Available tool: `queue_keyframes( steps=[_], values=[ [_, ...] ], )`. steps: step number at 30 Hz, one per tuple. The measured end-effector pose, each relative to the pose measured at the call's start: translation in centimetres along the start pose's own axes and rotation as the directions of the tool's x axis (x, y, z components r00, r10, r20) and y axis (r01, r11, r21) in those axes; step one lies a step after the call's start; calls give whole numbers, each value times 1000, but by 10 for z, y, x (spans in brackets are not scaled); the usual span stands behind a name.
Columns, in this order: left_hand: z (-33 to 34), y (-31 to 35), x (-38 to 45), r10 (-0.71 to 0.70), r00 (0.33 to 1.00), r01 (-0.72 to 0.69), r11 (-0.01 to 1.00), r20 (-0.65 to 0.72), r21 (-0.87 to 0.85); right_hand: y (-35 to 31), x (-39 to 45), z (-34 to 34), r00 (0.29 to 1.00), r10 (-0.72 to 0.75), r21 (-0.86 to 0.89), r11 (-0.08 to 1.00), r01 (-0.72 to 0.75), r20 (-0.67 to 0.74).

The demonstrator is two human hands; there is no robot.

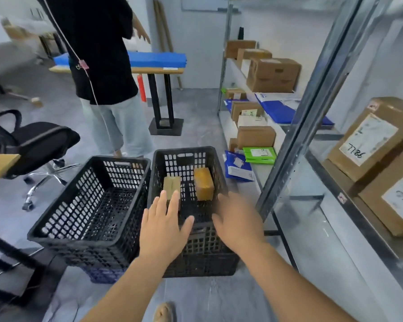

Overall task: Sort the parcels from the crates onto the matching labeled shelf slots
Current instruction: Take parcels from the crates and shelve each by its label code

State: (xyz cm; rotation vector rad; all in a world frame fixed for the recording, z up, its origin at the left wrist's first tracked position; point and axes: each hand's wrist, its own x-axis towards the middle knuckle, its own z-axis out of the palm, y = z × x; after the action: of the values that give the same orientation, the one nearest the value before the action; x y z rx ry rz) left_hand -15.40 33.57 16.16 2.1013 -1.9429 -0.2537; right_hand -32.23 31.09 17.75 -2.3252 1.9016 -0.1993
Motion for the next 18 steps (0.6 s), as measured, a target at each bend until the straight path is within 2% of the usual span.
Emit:
queue_keyframes(
  steps=[9,18],
  values=[
    [12,-77,156,-50,983,63,996,179,-69,-34,150,35,986,98,-4,995,-98,133],
    [90,-96,248,-104,944,158,976,314,-153,2,249,105,966,125,25,991,-134,225]
  ],
)
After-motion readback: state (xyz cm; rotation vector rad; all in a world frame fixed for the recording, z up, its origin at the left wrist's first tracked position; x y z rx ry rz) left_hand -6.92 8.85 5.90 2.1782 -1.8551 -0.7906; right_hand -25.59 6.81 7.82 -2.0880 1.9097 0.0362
